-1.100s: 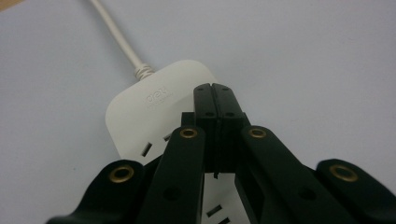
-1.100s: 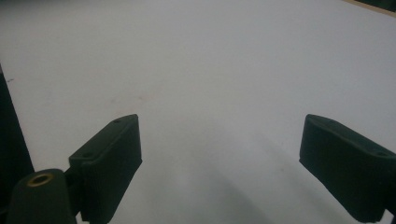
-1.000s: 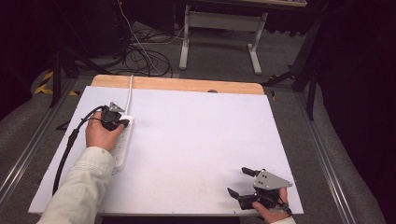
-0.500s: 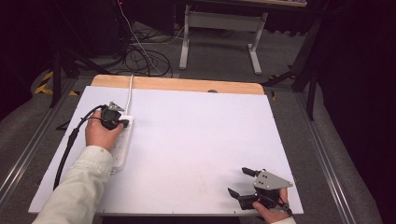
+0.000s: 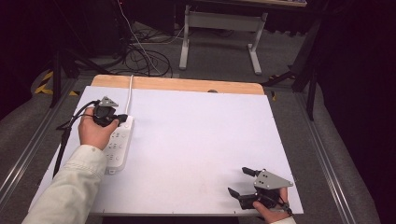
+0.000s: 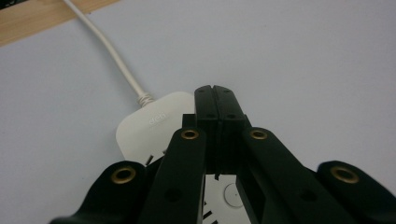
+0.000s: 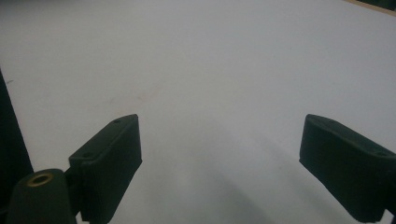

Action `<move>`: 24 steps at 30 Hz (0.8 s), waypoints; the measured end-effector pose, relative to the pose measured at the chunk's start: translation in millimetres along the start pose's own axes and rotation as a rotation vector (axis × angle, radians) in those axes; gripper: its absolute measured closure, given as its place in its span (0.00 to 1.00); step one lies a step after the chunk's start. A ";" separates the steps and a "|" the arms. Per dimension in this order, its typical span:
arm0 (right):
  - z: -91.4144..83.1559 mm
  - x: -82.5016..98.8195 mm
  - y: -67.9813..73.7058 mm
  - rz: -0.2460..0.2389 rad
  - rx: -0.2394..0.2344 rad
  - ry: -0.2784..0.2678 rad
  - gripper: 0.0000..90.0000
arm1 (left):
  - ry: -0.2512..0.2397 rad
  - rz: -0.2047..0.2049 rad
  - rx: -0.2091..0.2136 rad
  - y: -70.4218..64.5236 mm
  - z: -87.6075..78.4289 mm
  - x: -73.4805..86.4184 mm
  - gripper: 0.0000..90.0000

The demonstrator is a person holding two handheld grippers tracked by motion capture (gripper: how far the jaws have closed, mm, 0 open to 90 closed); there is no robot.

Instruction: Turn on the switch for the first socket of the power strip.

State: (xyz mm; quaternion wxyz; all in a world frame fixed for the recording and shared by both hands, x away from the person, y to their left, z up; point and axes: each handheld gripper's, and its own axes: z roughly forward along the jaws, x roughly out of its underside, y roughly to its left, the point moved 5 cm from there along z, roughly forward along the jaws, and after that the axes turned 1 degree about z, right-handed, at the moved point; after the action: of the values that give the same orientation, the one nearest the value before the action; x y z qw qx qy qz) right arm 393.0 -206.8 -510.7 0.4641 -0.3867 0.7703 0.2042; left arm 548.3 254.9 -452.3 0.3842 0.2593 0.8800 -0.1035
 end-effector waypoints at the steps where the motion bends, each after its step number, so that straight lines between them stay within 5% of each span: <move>1: 0.1 -0.1 0.2 0.001 -0.001 0.000 0.15 | -0.007 -0.007 0.004 -0.6 -1.6 -0.6 1.00; 10: 0.0 -0.2 1.0 0.000 0.000 0.000 0.15 | -0.044 0.004 0.027 -10.0 -15.5 -5.5 0.99; 24: -0.1 -0.5 1.6 -0.002 0.000 -0.001 0.15 | -0.148 0.071 0.103 -35.9 -58.9 -6.2 0.60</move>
State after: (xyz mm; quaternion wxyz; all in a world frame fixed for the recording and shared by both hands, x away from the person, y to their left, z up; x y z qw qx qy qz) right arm 391.8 -205.7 -510.3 0.4648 -0.3873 0.7697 0.2037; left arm 495.9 244.7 -408.1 0.4377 0.3015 0.8330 -0.1535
